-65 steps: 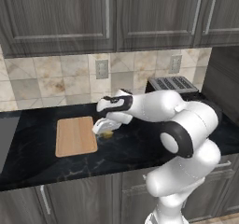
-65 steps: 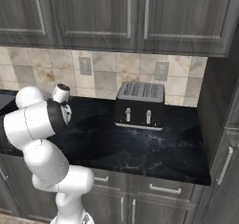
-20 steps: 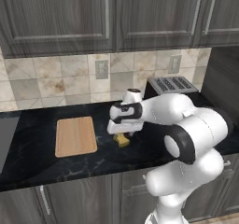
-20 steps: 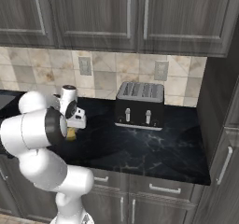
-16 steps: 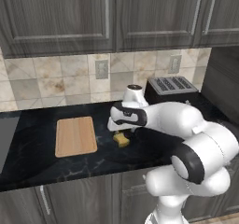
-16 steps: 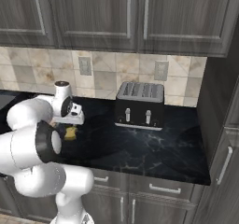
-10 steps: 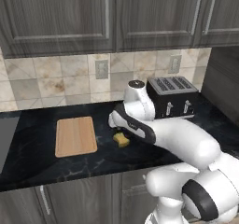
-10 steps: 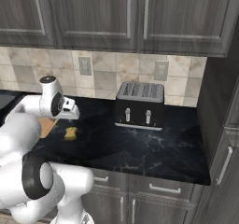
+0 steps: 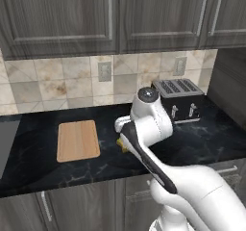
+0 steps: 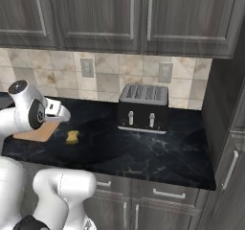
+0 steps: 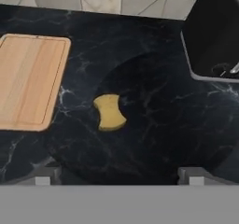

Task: Pick up the sponge from the counter and clean the cutting board by briefly scrubbing or pressing down on the cutting board. Once finished, release the sponge.

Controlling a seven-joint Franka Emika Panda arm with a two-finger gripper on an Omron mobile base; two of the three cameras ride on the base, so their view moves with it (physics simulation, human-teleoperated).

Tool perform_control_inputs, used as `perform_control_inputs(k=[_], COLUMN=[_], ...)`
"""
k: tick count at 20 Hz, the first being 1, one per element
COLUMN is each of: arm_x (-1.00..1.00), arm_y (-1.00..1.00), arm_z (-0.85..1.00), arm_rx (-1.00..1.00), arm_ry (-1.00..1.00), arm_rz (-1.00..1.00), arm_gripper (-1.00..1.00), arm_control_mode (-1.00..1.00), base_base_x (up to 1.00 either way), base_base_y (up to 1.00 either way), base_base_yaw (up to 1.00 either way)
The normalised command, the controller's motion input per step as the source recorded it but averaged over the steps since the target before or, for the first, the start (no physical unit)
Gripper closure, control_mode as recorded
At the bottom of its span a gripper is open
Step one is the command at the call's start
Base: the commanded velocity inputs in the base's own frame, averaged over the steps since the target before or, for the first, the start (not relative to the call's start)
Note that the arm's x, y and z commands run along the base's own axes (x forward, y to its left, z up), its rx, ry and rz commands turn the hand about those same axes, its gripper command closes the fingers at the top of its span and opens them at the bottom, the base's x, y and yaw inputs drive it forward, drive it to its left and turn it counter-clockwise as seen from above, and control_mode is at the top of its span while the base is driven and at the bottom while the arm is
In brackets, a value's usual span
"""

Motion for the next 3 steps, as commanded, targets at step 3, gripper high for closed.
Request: perform_control_inputs(k=[3], arm_x=[-0.65], arm_y=[0.0], arm_z=[0.54], arm_rx=[-0.05], arm_ry=[-0.23], arm_rz=[-0.03], arm_gripper=[-1.0], arm_control_mode=[-1.0], base_base_x=[0.0], base_base_y=[0.0], base_base_yaw=[0.0])
